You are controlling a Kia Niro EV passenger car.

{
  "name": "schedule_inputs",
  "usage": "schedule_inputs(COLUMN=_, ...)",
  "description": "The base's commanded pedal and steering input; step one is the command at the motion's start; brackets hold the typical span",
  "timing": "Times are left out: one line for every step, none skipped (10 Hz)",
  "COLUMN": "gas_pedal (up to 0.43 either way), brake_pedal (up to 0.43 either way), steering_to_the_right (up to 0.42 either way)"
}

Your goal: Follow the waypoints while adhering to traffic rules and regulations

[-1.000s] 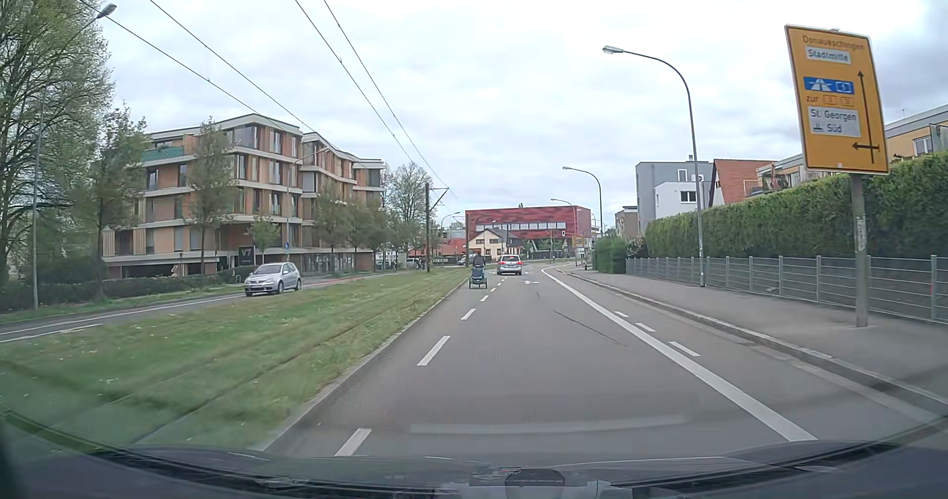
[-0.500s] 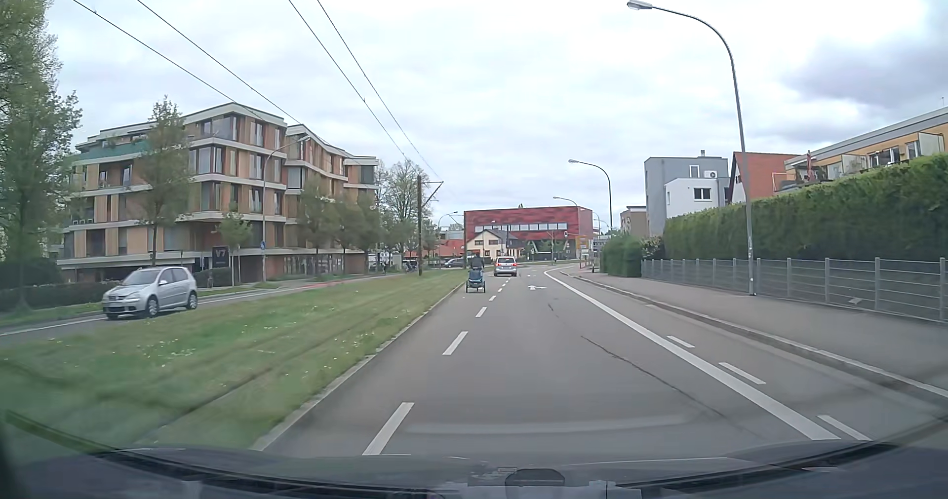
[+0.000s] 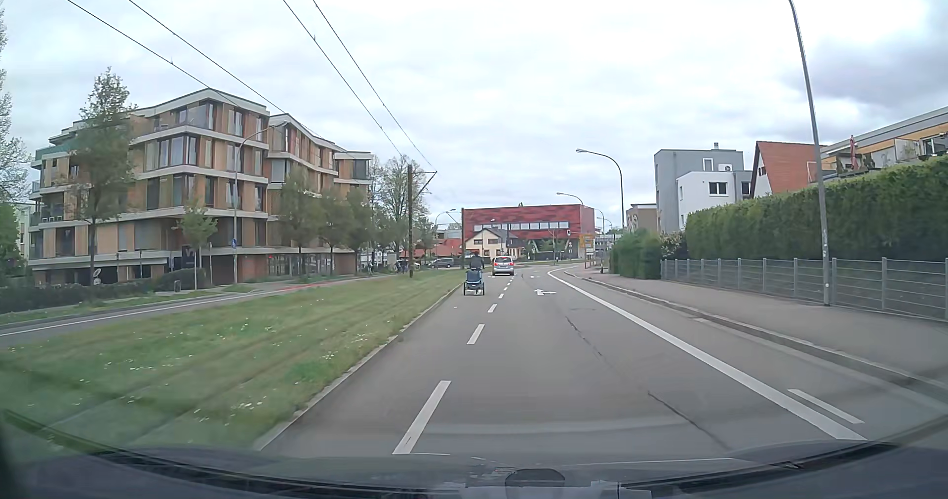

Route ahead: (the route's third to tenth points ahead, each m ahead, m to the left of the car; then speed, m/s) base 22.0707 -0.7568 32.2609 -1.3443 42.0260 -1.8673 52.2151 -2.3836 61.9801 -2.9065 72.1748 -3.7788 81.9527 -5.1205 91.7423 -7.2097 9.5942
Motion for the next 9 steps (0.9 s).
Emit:
schedule_inputs(gas_pedal=0.000, brake_pedal=0.000, steering_to_the_right=-0.002)
schedule_inputs(gas_pedal=0.000, brake_pedal=0.000, steering_to_the_right=-0.002)
schedule_inputs(gas_pedal=0.000, brake_pedal=0.000, steering_to_the_right=-0.002)
schedule_inputs(gas_pedal=0.000, brake_pedal=0.000, steering_to_the_right=-0.002)
schedule_inputs(gas_pedal=0.000, brake_pedal=0.000, steering_to_the_right=-0.002)
schedule_inputs(gas_pedal=0.000, brake_pedal=0.000, steering_to_the_right=-0.002)
schedule_inputs(gas_pedal=0.000, brake_pedal=0.000, steering_to_the_right=-0.002)
schedule_inputs(gas_pedal=0.000, brake_pedal=0.000, steering_to_the_right=-0.002)
schedule_inputs(gas_pedal=0.000, brake_pedal=0.000, steering_to_the_right=-0.002)
